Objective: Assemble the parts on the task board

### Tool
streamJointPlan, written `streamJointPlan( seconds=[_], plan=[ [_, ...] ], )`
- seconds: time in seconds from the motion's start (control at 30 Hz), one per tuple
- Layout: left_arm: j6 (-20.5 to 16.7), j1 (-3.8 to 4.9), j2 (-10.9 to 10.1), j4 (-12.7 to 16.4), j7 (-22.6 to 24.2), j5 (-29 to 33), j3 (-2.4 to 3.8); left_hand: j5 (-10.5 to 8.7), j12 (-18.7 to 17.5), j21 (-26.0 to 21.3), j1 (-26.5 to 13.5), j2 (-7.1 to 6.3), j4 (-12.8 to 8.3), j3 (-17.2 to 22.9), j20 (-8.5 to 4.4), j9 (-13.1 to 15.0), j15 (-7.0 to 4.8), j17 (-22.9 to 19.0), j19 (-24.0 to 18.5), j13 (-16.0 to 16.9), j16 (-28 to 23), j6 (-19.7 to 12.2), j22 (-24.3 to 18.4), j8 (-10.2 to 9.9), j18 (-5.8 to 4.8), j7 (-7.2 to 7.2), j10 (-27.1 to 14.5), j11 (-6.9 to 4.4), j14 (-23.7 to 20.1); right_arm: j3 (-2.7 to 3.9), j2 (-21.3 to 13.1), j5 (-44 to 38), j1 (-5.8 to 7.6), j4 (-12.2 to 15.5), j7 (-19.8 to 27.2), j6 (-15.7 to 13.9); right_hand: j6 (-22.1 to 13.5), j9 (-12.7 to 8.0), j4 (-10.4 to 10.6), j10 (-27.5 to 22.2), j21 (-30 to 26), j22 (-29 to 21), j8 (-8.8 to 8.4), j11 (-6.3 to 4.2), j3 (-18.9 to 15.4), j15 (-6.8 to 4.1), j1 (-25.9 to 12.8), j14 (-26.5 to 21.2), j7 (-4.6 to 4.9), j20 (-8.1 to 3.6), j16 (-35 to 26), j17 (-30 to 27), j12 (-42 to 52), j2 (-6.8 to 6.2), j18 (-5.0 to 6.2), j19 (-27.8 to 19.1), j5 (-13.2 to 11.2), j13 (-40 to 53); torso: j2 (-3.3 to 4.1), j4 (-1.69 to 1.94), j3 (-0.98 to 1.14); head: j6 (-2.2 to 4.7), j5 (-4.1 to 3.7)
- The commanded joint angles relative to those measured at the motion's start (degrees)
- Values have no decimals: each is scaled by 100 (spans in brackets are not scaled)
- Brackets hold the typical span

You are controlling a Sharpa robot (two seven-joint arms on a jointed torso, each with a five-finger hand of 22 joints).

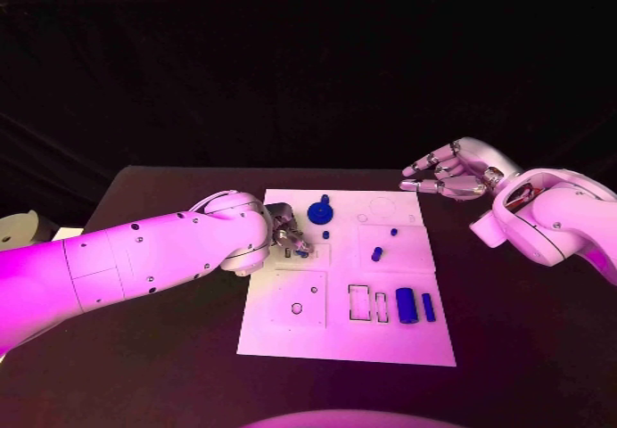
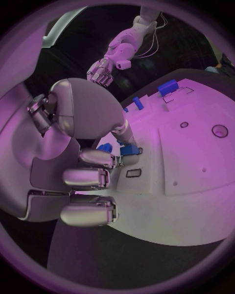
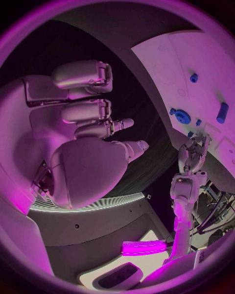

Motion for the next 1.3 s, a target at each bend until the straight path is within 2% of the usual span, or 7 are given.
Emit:
streamJointPlan(
  seconds=[0.03, 0.53, 1.03, 1.2, 1.3],
  plan=[
    [207, -26, -4, -28, -57, 0, -23, -10, 9, 35, -16, 25, -131, 79, -27, -15, -28, 1508, 342, 106, 18, 25, 973, 17, -89, -56, 55, -11, 605, 0, 5, -45, -3, 6, 32, 72, -47, 7, -7, 161, -33, 877, 15, -22, -34, -36, -62, 465, -7, -35, -32, 993, -25, 13, 74, 256, 20, 1023, 4, 0, 1, -15, -3],
    [324, -26, -6, -30, -69, -55, -24, -4, 7, 17, -149, -77, -23, -436, -35, -139, -38, 1508, 333, 112, 18, 73, 958, 24, -84, -68, 52, -20, 605, 0, 2, -44, -3, 12, 34, 72, -47, 7, -7, 161, -33, 877, 15, -22, -34, -36, -62, 465, -7, -35, -32, 993, -25, 13, 74, 256, 20, 1023, 0, 2, 3, -28, -9],
    [327, -26, 6, -52, -69, -111, -24, -1, 7, 20, -168, -84, 75, -672, -37, -199, -39, 1508, 338, 115, 18, 92, 968, 27, -86, -69, 52, -21, 605, 0, 1, -44, -3, 17, 34, 78, -45, 9, 0, 161, -34, 876, 20, -23, -52, -37, -66, 464, -8, -35, -35, 990, -25, 14, 74, 256, 30, 1021, 1, -1, 2, -36, -17],
    [336, -26, 3, -56, -68, -112, -23, 5, 8, 15, -160, -99, 151, -849, -36, -239, -40, 1508, 336, 117, 18, 102, 964, 30, -84, -70, 52, -20, 605, 0, -2, -44, -3, 21, 33, 78, -45, 9, 0, 161, -34, 876, 20, -23, -52, -37, -66, 464, -8, -35, -35, 990, -25, 14, 74, 256, 30, 1021, 1, 3, 1, -39, -23],
    [338, -25, 3, -57, -67, -113, -23, 12, 11, 15, -149, -101, 279, -1074, -33, -288, -42, 1508, 338, 123, 18, 113, 970, 34, -86, -71, 53, -21, 605, 0, -2, -44, -3, 22, 34, 77, -45, 9, 0, 161, -34, 876, 20, -23, -52, -37, -66, 464, -8, -35, -35, 990, -25, 14, 74, 256, 30, 1021, -4, 4, 1, -39, -20]
  ],
)
